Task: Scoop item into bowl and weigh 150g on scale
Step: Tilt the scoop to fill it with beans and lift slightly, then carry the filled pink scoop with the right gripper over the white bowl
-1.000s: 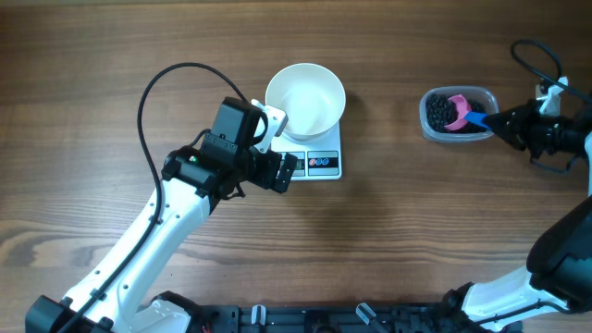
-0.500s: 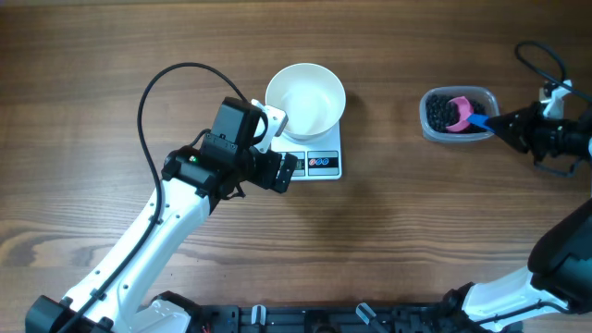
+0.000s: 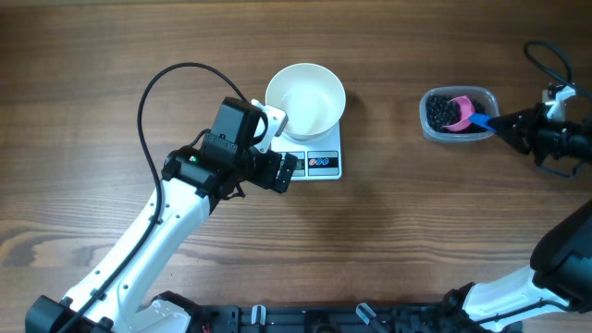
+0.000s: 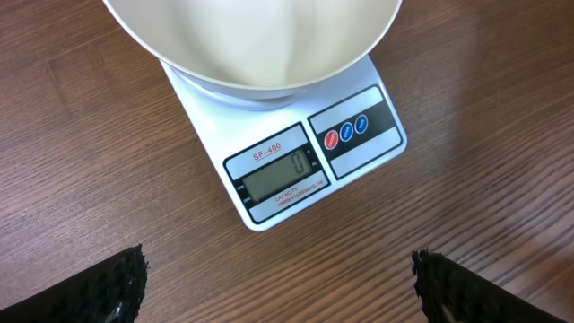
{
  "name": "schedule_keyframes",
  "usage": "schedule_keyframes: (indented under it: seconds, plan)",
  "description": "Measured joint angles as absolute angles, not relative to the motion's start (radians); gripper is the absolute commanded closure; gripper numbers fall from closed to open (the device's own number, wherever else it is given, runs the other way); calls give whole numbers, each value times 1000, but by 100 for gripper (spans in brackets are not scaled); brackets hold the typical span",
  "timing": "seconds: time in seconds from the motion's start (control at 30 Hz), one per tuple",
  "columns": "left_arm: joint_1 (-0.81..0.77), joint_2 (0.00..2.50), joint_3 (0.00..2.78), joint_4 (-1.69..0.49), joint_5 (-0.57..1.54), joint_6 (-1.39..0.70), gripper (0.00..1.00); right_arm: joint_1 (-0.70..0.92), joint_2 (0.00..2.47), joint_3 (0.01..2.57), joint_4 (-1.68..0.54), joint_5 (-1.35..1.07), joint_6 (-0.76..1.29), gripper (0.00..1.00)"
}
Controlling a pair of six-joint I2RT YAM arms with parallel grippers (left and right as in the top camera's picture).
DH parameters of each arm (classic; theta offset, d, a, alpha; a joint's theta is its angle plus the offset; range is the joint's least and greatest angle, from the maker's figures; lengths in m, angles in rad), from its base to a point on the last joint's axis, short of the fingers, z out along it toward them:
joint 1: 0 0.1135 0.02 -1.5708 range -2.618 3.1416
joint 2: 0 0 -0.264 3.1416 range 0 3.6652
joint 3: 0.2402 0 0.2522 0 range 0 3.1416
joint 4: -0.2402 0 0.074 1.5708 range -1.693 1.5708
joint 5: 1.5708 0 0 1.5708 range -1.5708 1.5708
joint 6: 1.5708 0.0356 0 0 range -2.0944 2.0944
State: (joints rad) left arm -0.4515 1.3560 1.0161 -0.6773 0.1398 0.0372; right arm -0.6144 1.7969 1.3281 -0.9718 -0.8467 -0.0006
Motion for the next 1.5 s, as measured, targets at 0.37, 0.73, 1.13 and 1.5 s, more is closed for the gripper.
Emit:
schedule_keyframes:
  seconds: [0.37, 0.73, 1.13, 1.5]
  plan:
    - [-451, 1356, 1016, -677, 140, 37, 0, -651, 1797, 1328, -979, -916, -4, 96]
    - [-451, 1356, 1016, -677, 140, 37, 0, -696, 1797, 1328, -999, -971, -23, 96]
    - [-451, 1356, 1016, -677, 140, 37, 0, -724, 1797, 1328, -1010, -1106, -28, 96]
    - [-451, 1356, 1016, -677, 140, 37, 0, -717, 1797, 1328, -1018, -1320, -25, 96]
